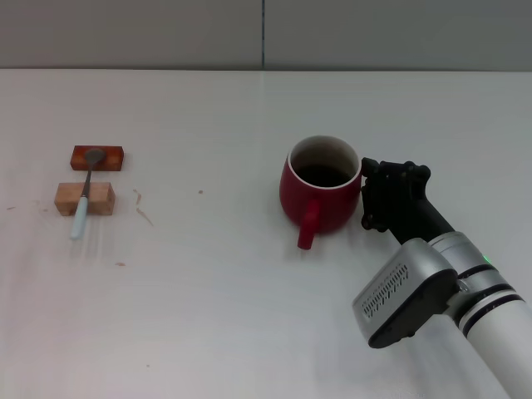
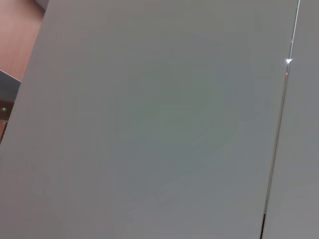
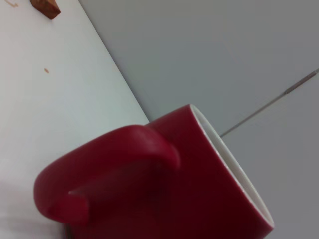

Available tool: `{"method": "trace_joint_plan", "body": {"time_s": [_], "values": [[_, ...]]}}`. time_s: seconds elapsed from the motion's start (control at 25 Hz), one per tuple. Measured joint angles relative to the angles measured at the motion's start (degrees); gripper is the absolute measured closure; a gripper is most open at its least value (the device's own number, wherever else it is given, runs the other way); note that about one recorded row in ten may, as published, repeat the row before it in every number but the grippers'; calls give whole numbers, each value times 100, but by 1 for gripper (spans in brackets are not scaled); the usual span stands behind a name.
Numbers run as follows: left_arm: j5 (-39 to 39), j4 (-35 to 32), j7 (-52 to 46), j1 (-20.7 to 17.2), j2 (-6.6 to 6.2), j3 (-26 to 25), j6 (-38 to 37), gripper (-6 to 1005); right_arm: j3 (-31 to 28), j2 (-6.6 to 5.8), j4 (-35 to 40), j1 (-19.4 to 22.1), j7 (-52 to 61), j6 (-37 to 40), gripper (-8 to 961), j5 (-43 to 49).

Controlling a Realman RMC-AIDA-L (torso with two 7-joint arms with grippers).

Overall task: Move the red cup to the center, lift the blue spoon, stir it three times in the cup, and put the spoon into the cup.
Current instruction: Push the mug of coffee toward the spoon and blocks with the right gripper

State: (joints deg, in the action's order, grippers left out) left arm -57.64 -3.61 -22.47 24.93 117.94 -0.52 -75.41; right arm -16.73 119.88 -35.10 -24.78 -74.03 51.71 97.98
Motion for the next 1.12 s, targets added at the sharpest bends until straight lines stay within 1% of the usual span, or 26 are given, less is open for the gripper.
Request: {"method": "trace_joint_plan", "body": {"time_s": [0.28, 0.8, 1.12], "values": [[-10, 0, -6, 4, 0, 0, -49, 169, 21, 0, -60, -198, 222, -144, 933, 31], [-4, 0, -21, 3, 0, -1, -71, 169, 280, 0, -87, -619, 858, -357, 934, 71], [4, 17, -27, 3, 0, -1, -86, 169, 311, 0, -89, -749, 1111, -470, 933, 284]]}}
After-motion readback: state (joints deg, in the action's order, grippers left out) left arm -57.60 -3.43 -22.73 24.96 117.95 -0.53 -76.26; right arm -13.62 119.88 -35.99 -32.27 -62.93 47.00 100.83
